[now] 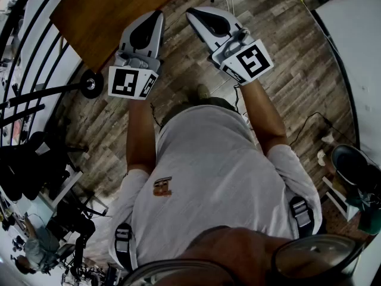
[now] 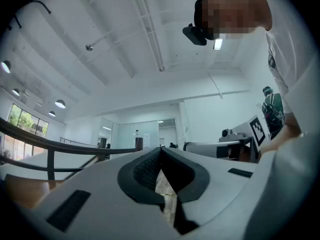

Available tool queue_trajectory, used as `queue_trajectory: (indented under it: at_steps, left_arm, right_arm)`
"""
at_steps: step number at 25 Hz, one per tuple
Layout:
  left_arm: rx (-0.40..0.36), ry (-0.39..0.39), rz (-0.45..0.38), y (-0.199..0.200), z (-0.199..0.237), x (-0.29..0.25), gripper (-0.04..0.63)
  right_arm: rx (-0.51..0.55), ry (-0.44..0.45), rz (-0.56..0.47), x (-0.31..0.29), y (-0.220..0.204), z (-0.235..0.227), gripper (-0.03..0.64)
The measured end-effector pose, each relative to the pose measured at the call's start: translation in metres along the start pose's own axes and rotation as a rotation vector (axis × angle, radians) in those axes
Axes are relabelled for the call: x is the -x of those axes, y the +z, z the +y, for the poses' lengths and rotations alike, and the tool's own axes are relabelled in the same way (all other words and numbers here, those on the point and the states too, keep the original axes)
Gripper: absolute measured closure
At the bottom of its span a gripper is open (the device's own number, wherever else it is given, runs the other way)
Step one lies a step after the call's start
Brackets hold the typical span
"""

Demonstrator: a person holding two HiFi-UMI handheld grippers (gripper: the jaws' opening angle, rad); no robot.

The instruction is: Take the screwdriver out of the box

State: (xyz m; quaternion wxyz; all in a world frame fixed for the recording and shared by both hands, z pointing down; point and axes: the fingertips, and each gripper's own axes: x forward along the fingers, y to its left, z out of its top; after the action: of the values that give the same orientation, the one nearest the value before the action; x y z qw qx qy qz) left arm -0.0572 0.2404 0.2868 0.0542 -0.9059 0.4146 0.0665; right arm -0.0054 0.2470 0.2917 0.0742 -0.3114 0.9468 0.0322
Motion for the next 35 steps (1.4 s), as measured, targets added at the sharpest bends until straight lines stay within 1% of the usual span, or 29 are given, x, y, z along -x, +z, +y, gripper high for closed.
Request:
queue_trajectory:
  at_steps: [6, 12, 18, 27, 31, 35]
  left_arm:
    - [-0.006, 0.003, 0.003, -0.002, -0.002, -0.006, 0.575]
    - [-0.007, 0.039, 0.022, -0.008, 0.01, -0.003, 0.575]
    - [-0.014, 0.089, 0.033, -0.015, 0.01, -0.009, 0.575]
    - [-0.058, 0.159, 0.042, -0.021, 0.005, -0.033, 0.575]
    - [-0.068, 0.172, 0.061, -0.023, 0.008, -0.04, 0.575]
    - [-0.077, 0.179, 0.069, -0.026, 0.02, -0.049, 0.575]
  right_arm:
    - [0.003, 0.007, 0.003, 0.001, -0.003, -0.007, 0.584]
    - [-0.021, 0.027, 0.006, -0.001, -0.007, -0.008, 0.584]
    - [-0.034, 0.038, 0.016, 0.015, -0.012, -0.024, 0.584]
    - [-0.034, 0.103, 0.012, 0.027, -0.018, -0.056, 0.584]
    - [-0.042, 0.113, 0.01, 0.026, -0.017, -0.065, 0.584]
    - [-0.047, 0.116, 0.01, 0.017, -0.021, -0.076, 0.584]
